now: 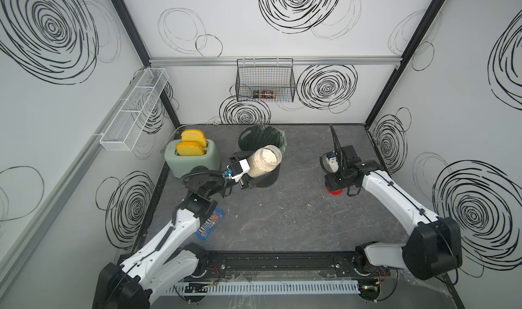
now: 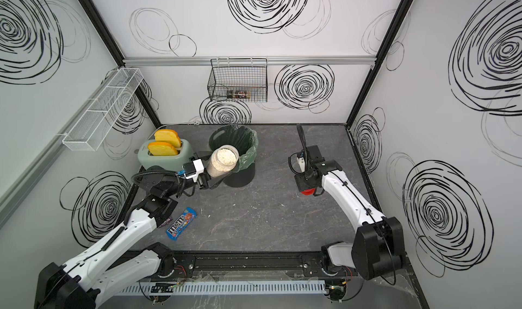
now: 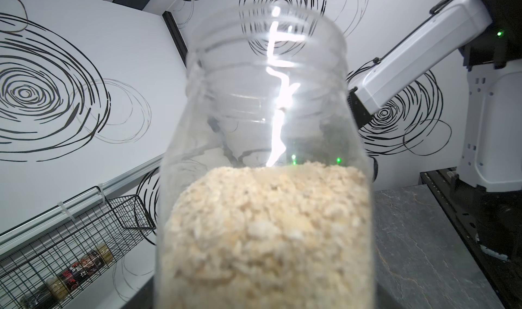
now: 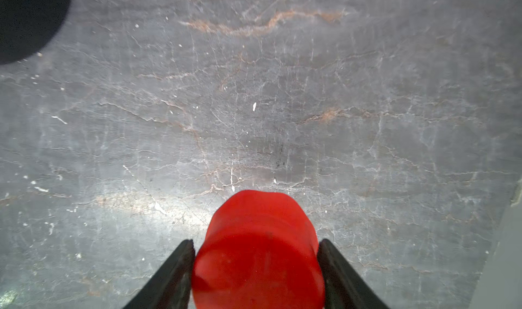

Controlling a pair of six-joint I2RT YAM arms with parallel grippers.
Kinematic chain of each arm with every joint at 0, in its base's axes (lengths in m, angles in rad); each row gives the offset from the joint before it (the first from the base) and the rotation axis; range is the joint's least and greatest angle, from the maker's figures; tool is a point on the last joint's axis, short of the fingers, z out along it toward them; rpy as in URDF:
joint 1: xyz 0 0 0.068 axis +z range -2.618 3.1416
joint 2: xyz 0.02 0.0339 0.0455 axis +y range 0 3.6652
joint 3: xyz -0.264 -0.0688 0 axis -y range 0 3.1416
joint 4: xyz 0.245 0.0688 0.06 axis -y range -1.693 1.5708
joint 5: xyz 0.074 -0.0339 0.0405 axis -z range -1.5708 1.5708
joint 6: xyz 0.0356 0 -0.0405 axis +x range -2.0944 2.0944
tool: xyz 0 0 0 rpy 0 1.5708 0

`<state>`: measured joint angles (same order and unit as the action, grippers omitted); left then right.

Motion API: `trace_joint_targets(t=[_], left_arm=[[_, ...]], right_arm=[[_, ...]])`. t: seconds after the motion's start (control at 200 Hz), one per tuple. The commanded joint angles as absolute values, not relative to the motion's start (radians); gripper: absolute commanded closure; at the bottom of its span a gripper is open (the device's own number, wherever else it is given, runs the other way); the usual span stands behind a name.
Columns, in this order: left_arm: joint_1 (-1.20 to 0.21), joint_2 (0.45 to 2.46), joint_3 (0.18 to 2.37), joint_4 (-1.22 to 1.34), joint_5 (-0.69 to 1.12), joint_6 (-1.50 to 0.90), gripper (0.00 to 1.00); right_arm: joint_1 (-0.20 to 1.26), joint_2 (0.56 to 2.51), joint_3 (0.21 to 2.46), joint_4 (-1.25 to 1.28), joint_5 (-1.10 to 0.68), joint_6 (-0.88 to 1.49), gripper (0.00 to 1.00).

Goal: Empty expired oatmeal from jars
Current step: Place the lid at the center of the board.

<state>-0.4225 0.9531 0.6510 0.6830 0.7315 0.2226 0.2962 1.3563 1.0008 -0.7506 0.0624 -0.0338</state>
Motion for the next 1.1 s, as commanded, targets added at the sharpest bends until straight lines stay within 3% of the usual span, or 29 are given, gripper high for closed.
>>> trace_joint_targets(t=[0.0, 0.29, 0.59, 0.655, 0.71, 0.836, 1.096], left_arm=[[-0.423, 0.928, 0.669, 0.772, 0.715, 0.202, 1.0], [-0.425, 0.933, 0.67, 0.767, 0.71, 0.208, 1.0], [-0.425, 0.93, 0.67, 0.754, 0.703, 0.219, 1.0], [-0.426, 0.93, 0.672, 0.749, 0.703, 0.222, 1.0], [-0.425, 0.93, 0.673, 0.744, 0.704, 0.225, 1.0], [-0.426, 0.932, 0.676, 0.741, 0.705, 0.226, 1.0], [-0.427, 0.934, 0.678, 0.746, 0.707, 0.219, 1.0]], right_arm=[[0.29, 1.399, 0.961, -0.63, 0.068, -0.036, 0.53], [0.286, 1.525, 0.91, -0.494, -0.004, -0.026, 0.5], [0.285, 1.696, 0.999, -0.538, -0.027, -0.001, 0.52], [0.287, 1.707, 1.02, -0.553, -0.019, 0.013, 0.46], [0.291, 1.701, 1.026, -0.562, -0.009, 0.012, 0.33], [0.302, 1.656, 1.016, -0.568, 0.008, 0.012, 0.14], [0.32, 1.536, 1.102, -0.693, 0.085, 0.03, 0.1]])
